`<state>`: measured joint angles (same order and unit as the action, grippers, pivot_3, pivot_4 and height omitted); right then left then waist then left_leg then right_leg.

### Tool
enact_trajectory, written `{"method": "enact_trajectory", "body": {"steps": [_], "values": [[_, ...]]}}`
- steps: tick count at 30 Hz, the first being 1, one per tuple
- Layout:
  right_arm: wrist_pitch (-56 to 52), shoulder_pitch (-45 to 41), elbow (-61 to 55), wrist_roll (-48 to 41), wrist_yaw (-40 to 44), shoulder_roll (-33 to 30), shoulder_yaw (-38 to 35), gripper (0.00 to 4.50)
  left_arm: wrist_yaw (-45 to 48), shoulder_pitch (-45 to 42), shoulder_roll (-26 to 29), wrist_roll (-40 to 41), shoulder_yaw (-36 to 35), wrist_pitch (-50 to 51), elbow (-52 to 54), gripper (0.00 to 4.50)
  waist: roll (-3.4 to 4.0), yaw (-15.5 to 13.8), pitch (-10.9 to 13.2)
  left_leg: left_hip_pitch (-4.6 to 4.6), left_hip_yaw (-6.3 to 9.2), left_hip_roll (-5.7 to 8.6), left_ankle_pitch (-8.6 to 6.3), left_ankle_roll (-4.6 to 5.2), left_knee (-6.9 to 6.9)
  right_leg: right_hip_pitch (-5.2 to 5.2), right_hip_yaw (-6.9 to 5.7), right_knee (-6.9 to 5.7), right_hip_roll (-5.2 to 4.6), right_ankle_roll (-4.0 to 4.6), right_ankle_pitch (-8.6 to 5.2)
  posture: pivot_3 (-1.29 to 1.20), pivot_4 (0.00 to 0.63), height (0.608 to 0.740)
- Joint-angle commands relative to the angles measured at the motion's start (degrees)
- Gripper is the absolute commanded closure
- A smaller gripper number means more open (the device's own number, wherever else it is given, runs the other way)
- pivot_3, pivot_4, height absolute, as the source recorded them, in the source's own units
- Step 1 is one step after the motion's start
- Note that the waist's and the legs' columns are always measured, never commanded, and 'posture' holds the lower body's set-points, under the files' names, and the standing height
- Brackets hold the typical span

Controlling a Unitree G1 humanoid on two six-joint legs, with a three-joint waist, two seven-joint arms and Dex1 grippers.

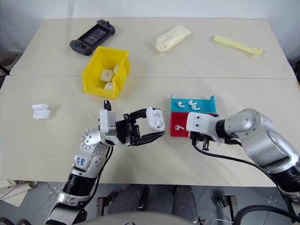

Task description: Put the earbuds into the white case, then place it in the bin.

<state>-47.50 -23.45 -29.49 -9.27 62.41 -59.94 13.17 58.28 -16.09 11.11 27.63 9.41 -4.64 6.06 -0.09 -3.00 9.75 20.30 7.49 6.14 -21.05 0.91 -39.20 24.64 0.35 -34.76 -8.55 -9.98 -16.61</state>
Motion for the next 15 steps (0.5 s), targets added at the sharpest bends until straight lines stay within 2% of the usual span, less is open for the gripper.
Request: {"method": "enact_trajectory", "body": {"steps": [1,4,8,12,15], "values": [[2.3,3.47,-2.16,-8.11,2.08,0.91,-13.65,4.0,2.13,-1.87,-0.38,2.44,-0.84,-0.69,-0.19,1.69,-0.03,-0.16,0.02,0.01,-0.01,0.0,0.0,0.0,0.0,-0.01,0.0,0.02,0.0,-0.01,0.01,0.0,0.15,0.74],[7.04,8.43,-0.28,-14.36,2.79,5.5,-23.27,4.0,4.34,-3.17,-0.3,3.32,-1.14,-0.45,-1.97,1.69,-0.06,-0.06,0.02,-0.02,0.01,-0.01,-0.01,0.02,0.01,-0.06,-0.02,0.05,0.01,-0.01,0.02,0.0,0.15,0.74],[10.33,11.59,-0.87,-27.56,-2.54,20.09,-33.41,4.0,7.56,-5.33,-0.06,4.25,-1.33,0.33,-4.8,1.69,-0.14,0.24,0.06,-0.04,0.0,-0.04,-0.01,0.01,0.03,-0.05,-0.01,0.01,0.04,-0.01,0.03,0.0,0.15,0.74],[13.76,10.69,-4.0,-33.86,-9.54,30.77,-33.7,4.0,9.82,-7.01,0.57,4.45,-1.87,1.26,-6.6,1.69,-0.11,0.69,0.07,-0.08,0.0,-0.09,0.0,-0.02,0.02,-0.04,0.0,-0.04,0.09,0.01,0.04,0.0,0.15,0.74],[14.95,10.61,-5.99,-35.83,-12.88,34.75,-30.72,4.0,10.57,-7.62,0.86,5.09,-2.08,3.24,-6.53,1.69,-0.09,1.2,0.06,-0.07,0.05,-0.06,0.01,-0.02,0.03,-0.03,0.0,-0.08,0.06,0.02,0.05,0.0,0.15,0.74]]}}
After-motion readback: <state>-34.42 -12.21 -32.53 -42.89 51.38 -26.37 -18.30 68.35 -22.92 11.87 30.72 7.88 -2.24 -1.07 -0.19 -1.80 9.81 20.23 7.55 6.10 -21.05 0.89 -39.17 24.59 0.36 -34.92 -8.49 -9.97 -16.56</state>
